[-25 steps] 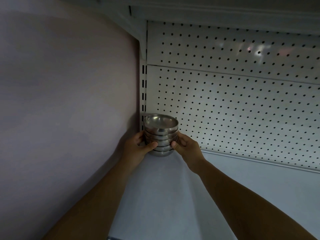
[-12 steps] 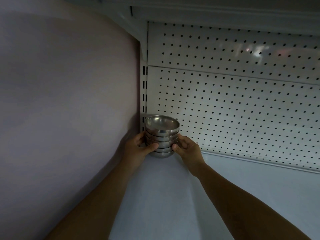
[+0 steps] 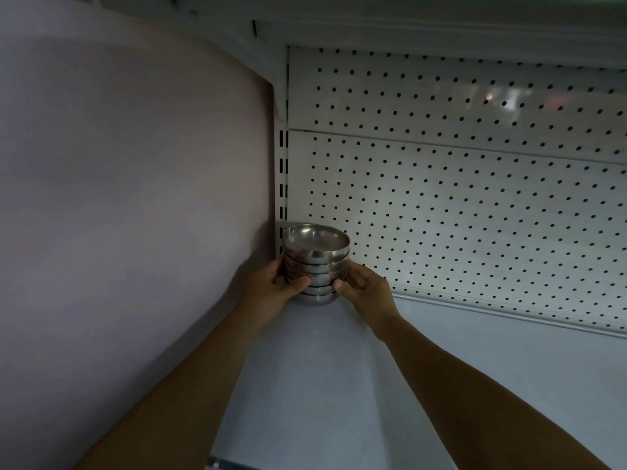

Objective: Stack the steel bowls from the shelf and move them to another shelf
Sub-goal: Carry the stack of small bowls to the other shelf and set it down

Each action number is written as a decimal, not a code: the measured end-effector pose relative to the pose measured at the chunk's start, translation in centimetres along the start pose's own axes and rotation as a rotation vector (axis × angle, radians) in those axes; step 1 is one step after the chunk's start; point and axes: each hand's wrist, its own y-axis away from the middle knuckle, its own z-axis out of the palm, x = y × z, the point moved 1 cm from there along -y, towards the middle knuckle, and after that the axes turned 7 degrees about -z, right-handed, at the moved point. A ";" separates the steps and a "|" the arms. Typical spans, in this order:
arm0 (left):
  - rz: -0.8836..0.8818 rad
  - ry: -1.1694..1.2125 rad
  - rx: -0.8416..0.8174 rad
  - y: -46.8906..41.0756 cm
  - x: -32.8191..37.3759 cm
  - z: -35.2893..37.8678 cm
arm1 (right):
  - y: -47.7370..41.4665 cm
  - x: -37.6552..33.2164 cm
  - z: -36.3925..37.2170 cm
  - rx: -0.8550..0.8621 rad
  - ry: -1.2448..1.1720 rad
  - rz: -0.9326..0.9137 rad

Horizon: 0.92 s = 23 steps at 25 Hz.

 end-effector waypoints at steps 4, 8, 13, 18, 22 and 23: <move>-0.031 -0.147 0.027 1.6 1.7 -0.8 | 0.7 -1.2 -0.6 -0.058 0.129 0.065; -0.084 -0.393 0.175 5.5 3.6 -1.4 | 2.1 -4.3 -2.0 -0.179 0.536 0.018; -0.154 -0.868 0.169 13.5 5.8 -0.4 | 6.5 -7.8 -4.0 -0.431 0.734 -0.067; -0.117 -0.835 0.389 23.4 6.7 3.8 | 13.6 -10.6 -6.7 -0.544 0.703 -0.194; -0.115 -0.830 0.576 34.1 6.3 8.2 | 22.4 -11.4 -7.7 -0.603 0.509 -0.315; -0.141 -0.849 0.612 36.8 6.1 9.5 | 24.9 -11.3 -7.7 -0.612 0.440 -0.346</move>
